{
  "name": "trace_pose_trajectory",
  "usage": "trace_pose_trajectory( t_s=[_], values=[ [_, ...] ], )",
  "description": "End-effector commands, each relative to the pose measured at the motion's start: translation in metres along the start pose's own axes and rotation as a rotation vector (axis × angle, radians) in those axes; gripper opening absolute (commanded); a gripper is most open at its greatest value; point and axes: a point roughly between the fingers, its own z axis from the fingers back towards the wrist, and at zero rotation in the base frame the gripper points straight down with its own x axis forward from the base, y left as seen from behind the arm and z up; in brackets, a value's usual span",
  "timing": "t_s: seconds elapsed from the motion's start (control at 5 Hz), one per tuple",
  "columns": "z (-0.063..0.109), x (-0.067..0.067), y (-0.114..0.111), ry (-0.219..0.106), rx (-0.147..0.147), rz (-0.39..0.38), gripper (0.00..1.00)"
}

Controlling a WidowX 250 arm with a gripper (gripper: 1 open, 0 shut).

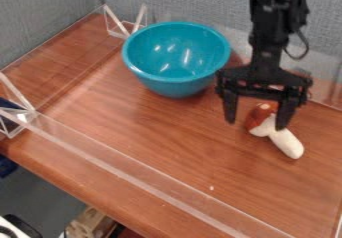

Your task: Put the mushroom in the blue bowl

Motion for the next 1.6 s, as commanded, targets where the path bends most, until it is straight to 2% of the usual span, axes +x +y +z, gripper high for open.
trace_pose_trajectory(
  t_s=[0.0,0.8,1.0,1.4],
  values=[
    [-0.001,0.003,-0.01,-0.04,-0.029,0.031,1.0],
    [-0.034,0.021,-0.025,-0.026,-0.036,0.148,1.0],
    [-0.033,0.027,-0.027,-0.027,-0.019,0.167,0.0],
    [-0.032,0.026,-0.016,-0.051,0.031,0.149,0.0]
  ],
)
